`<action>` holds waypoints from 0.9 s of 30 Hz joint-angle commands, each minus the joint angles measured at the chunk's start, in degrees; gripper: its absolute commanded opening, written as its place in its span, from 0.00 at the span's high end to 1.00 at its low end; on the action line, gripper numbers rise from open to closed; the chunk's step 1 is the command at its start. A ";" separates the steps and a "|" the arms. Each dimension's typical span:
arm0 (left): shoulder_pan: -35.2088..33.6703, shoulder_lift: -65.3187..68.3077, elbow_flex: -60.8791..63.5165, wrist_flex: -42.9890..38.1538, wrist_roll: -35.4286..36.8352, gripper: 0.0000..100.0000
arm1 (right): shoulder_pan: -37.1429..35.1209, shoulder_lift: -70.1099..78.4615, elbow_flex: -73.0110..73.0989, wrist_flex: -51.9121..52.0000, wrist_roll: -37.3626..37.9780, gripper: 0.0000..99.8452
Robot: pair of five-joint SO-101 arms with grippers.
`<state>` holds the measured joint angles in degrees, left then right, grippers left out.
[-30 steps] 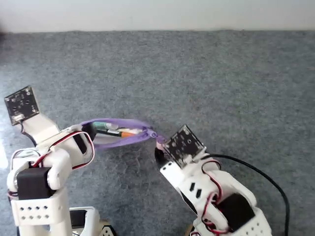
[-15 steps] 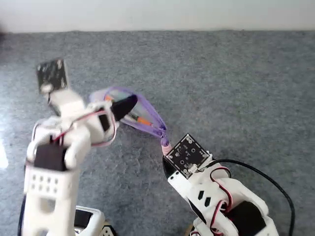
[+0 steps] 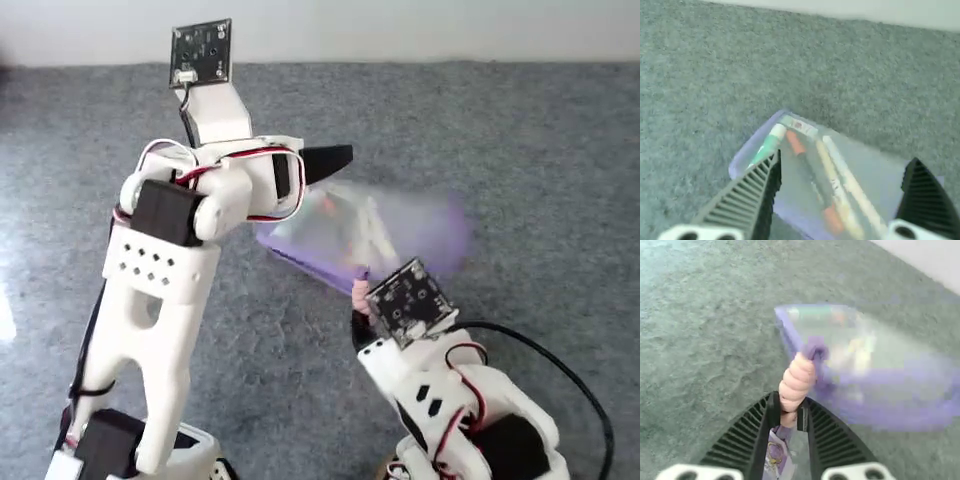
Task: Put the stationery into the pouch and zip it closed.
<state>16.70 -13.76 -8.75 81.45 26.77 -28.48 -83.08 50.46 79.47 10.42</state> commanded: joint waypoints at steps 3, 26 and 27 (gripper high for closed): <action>-1.67 -3.87 -4.09 6.77 -0.70 0.63 | 5.14 -0.66 -3.16 -3.03 -0.53 0.99; -2.99 -7.38 -3.74 10.02 -8.09 0.63 | 10.86 -0.57 -6.51 -12.35 12.75 0.99; -2.99 -7.38 -3.03 9.05 -7.03 0.63 | 10.86 -0.57 -6.51 -11.74 12.75 0.99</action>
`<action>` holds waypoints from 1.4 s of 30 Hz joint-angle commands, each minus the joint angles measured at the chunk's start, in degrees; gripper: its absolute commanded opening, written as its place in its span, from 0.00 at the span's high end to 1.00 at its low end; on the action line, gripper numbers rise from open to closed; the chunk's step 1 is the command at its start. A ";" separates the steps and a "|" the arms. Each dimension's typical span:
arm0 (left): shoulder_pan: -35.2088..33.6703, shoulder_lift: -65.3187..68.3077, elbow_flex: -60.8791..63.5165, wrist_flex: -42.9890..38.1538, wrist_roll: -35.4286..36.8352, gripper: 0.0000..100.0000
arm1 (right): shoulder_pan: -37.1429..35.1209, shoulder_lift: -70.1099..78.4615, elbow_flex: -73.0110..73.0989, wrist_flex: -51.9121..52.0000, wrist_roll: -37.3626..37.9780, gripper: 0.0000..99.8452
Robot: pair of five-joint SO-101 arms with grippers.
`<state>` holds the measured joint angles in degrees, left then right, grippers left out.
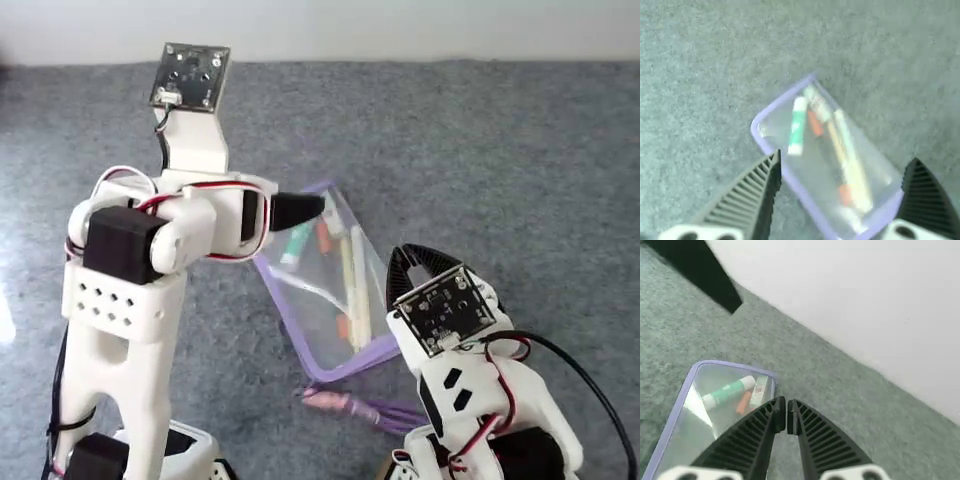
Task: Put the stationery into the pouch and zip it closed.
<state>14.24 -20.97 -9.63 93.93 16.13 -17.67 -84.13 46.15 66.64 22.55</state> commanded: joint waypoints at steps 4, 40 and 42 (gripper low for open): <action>-0.53 -0.70 2.77 -6.15 4.66 0.63 | 0.22 0.48 -2.20 1.63 0.44 0.99; -52.57 -12.84 4.53 1.58 4.92 0.63 | -35.65 61.14 -14.68 24.75 -4.75 0.96; -52.75 -12.84 4.53 1.58 4.92 0.63 | -36.70 63.78 -13.63 23.34 -4.57 0.90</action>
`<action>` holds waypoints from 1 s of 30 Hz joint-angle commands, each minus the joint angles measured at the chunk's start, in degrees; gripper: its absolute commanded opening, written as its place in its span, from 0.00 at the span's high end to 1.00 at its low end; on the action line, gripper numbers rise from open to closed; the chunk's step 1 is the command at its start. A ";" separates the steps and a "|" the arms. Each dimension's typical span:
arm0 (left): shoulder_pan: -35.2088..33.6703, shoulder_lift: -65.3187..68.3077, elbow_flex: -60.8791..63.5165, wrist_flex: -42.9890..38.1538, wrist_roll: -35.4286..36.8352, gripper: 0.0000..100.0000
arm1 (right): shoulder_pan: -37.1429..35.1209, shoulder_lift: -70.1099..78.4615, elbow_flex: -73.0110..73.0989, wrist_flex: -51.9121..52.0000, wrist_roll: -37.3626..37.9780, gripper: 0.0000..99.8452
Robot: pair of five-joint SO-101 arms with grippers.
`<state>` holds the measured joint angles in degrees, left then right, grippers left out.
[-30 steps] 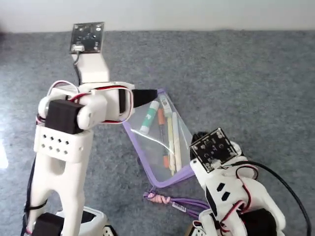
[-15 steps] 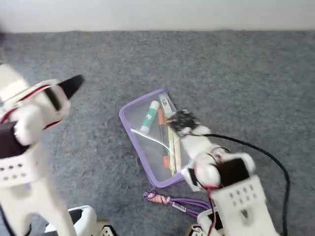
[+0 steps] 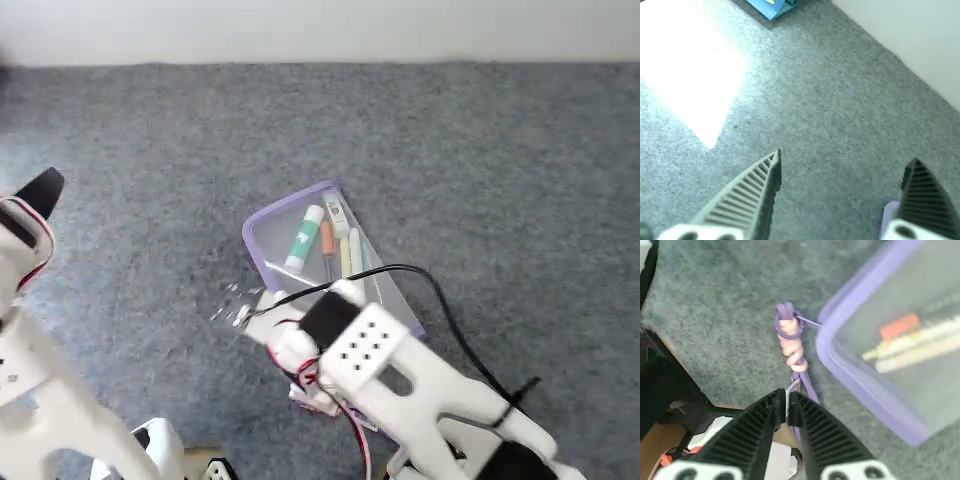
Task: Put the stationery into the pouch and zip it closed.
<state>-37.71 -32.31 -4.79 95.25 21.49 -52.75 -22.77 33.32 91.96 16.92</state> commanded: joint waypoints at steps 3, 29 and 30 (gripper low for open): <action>-0.79 -1.58 -0.31 0.26 -0.44 0.63 | -2.07 6.11 2.64 -5.85 1.32 0.84; -0.79 -1.76 -0.31 0.26 -0.35 0.63 | -3.47 26.77 7.74 -23.43 3.25 0.96; -0.79 -1.76 -0.31 0.26 -0.35 0.63 | -3.30 26.77 7.74 -22.99 3.16 1.00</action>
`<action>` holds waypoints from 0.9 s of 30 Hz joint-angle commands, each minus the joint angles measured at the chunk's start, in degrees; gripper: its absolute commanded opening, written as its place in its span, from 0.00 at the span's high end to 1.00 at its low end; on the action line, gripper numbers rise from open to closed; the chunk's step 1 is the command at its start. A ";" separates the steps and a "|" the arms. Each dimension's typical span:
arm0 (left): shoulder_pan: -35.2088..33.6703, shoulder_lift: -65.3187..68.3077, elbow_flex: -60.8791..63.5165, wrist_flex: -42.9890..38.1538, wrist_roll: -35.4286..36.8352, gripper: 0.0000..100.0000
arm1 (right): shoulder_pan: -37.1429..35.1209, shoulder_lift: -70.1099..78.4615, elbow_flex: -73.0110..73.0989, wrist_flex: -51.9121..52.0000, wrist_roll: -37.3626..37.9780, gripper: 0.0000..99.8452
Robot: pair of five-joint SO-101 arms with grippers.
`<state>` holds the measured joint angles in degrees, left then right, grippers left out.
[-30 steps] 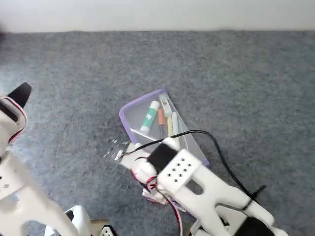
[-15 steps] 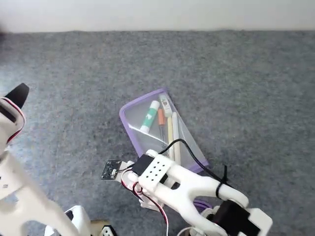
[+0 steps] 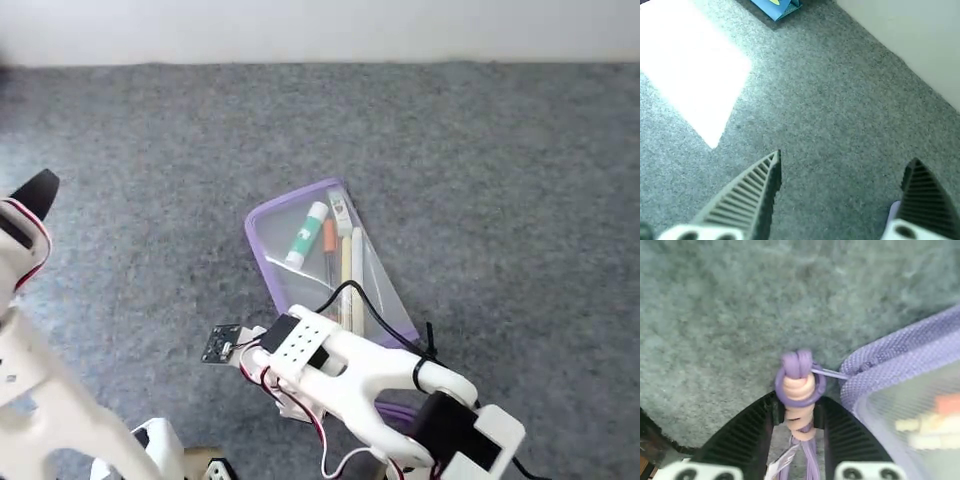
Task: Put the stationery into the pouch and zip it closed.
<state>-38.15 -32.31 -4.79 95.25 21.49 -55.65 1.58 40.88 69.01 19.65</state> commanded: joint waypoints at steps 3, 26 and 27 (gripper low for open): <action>-0.35 -1.76 -0.31 0.26 -0.35 0.63 | 1.19 0.40 0.09 3.30 0.35 0.99; 16.70 -1.58 4.79 0.53 -14.86 0.63 | 29.58 -60.79 -1.58 24.04 22.33 0.99; 18.37 -1.76 6.20 0.53 -16.44 0.63 | 30.73 -61.85 -2.73 23.96 22.51 0.99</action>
<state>-24.35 -32.31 -0.57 95.25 9.45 -28.40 -55.65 42.02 93.10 40.48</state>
